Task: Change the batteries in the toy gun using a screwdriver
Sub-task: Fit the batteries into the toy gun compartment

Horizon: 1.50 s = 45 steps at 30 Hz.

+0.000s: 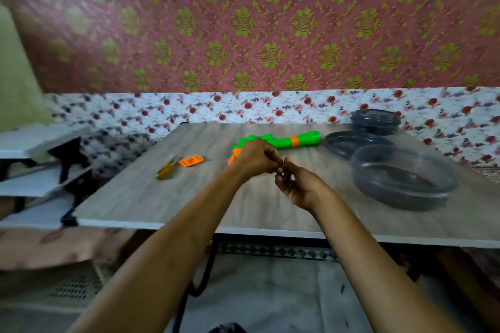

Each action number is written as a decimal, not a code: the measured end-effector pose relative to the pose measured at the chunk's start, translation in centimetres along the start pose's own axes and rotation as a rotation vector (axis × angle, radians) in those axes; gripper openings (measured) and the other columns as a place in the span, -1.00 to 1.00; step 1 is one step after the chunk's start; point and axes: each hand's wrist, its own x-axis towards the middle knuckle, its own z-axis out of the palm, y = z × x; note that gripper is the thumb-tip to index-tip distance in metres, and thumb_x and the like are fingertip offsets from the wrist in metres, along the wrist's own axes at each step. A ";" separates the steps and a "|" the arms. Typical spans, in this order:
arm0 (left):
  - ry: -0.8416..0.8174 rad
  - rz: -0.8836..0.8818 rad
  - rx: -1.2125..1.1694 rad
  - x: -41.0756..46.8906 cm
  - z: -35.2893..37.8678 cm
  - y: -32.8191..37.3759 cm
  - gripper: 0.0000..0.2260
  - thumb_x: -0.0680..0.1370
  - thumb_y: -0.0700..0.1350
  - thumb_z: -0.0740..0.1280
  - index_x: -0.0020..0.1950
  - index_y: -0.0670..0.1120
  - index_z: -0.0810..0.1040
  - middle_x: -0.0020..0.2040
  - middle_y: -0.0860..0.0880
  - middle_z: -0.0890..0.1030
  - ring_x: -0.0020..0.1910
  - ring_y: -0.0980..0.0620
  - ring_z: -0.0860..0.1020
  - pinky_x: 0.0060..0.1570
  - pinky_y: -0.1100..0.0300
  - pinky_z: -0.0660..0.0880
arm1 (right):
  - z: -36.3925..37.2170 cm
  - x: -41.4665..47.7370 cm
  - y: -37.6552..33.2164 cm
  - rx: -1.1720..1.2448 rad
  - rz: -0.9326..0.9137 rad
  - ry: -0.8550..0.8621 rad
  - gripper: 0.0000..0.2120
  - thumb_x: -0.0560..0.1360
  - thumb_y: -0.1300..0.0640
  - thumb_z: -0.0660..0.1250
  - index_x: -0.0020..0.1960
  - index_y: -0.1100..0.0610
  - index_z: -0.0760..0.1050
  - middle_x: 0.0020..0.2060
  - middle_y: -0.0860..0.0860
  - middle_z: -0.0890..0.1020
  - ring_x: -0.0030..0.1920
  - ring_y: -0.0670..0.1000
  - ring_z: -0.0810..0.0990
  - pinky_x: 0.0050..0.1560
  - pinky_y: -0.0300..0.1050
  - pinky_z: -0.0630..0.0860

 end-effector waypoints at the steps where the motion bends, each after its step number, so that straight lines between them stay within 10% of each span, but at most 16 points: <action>1: 0.040 -0.038 -0.005 0.0 -0.2 -0.9 -0.84 0.41 -0.35 0.40 -0.03 -0.24 0.68 -0.34 0.07 0.65 -0.52 0.39 0.46 -0.41 0.53 0.39 | 0.8 0.6 0.4 -0.014 0.017 -0.013 -0.72 0.59 0.16 0.17 -0.27 0.23 0.41 -0.62 0.03 0.46 -0.67 -0.16 0.44 -0.59 -0.37 0.46; 10: 0.297 -0.292 -0.010 2.5 -4.6 -9.4 -0.91 0.45 -0.24 0.40 -0.10 -0.24 0.67 -0.08 -0.21 0.67 -0.03 -0.19 0.62 -0.03 -0.03 0.58 | 3.7 7.7 1.5 -0.050 -0.013 0.024 -0.82 0.53 0.22 0.28 -0.25 0.22 0.43 -0.63 0.04 0.57 -0.61 -0.10 0.56 -0.56 -0.26 0.54; 16: 0.146 -0.453 0.047 4.9 -3.2 -10.7 -0.64 0.50 0.11 0.36 -0.31 -0.14 0.45 -0.19 -0.16 0.56 -0.11 -0.10 0.54 -0.31 0.16 0.42 | 2.6 10.7 1.3 -0.159 -0.219 0.107 -0.86 0.48 0.20 0.35 -0.24 0.16 0.45 -0.63 -0.05 0.56 -0.61 -0.15 0.53 -0.57 -0.31 0.49; 22: 0.086 -0.457 0.146 8.1 -1.1 -10.2 -0.57 0.45 0.08 0.41 0.14 -0.22 0.51 0.06 -0.20 0.56 0.08 -0.14 0.54 -0.14 0.14 0.39 | 0.2 12.4 2.3 -0.437 -0.530 0.126 -0.88 0.45 0.19 0.38 -0.23 0.04 0.51 -0.55 -0.13 0.58 -0.54 -0.25 0.47 -0.45 -0.36 0.44; 31: 0.233 -0.467 -0.310 8.4 -0.6 -12.7 -0.85 0.46 -0.15 0.42 -0.26 -0.12 0.49 -0.30 -0.08 0.49 -0.21 -0.02 0.46 -0.38 0.22 0.33 | 0.0 13.5 1.7 -0.268 -0.421 0.115 -0.90 0.44 0.24 0.40 -0.22 0.12 0.51 -0.43 0.02 0.59 -0.55 -0.12 0.51 -0.47 -0.26 0.51; 37: 0.187 -0.535 -0.795 8.4 -0.3 -12.4 -0.62 0.50 -0.17 0.40 0.24 -0.23 0.38 -0.17 -0.14 0.60 -0.35 0.02 0.60 -0.38 0.17 0.57 | 0.1 13.3 1.3 -0.138 -0.310 0.079 -0.88 0.41 0.36 0.38 -0.20 0.18 0.51 -0.25 0.11 0.59 -0.23 0.00 0.58 -0.38 -0.28 0.60; 45: 0.415 -0.393 -0.806 7.1 1.9 -10.6 -0.77 0.62 0.09 0.14 0.12 -0.05 0.37 -0.20 -0.09 0.57 -0.32 0.04 0.56 -0.42 0.26 0.48 | 0.2 12.7 1.5 -0.263 -0.473 0.049 -0.86 0.45 0.32 0.36 -0.17 0.10 0.48 -0.27 0.10 0.61 -0.30 -0.02 0.57 -0.38 -0.32 0.55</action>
